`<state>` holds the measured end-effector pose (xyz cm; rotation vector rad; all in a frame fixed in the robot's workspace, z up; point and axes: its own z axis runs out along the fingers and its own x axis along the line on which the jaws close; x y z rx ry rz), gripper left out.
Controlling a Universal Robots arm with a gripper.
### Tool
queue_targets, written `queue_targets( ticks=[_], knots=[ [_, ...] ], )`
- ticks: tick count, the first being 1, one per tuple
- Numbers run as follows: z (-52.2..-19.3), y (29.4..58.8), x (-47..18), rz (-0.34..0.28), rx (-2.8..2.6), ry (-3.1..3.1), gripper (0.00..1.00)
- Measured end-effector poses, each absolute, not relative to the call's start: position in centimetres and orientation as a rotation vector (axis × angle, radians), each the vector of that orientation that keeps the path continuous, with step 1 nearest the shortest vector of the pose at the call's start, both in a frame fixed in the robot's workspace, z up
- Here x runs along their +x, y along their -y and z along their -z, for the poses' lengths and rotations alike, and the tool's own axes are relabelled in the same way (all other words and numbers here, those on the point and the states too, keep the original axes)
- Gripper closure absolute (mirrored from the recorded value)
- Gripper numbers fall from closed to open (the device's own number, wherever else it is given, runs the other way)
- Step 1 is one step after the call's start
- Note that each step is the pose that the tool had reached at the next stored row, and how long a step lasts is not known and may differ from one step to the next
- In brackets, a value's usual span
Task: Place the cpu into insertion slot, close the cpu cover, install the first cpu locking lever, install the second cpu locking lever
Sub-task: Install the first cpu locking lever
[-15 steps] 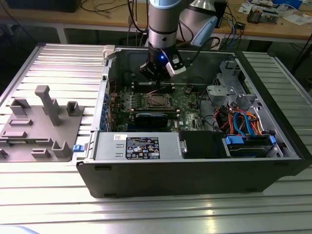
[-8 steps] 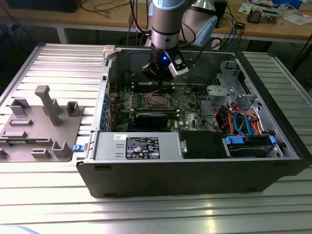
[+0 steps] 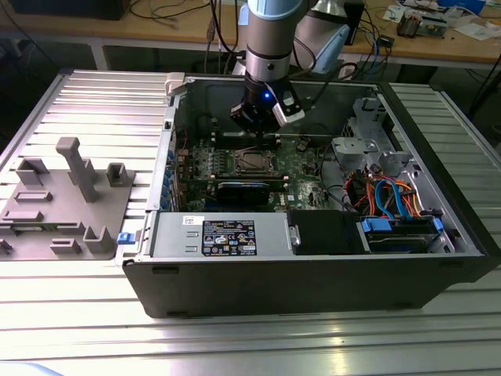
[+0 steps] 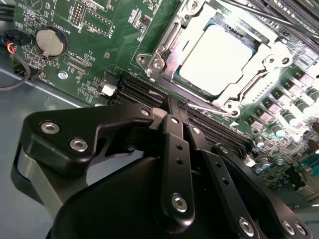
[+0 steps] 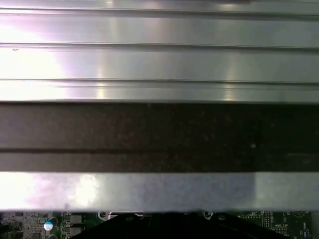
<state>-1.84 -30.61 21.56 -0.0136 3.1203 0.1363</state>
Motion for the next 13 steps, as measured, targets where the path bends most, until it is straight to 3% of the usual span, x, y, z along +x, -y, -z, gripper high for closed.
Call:
queue_targets(
  ticks=[13],
  knots=[
    [-20.70,30.61,-1.53,-0.136,-0.014,-3.120,0.89]
  ],
)
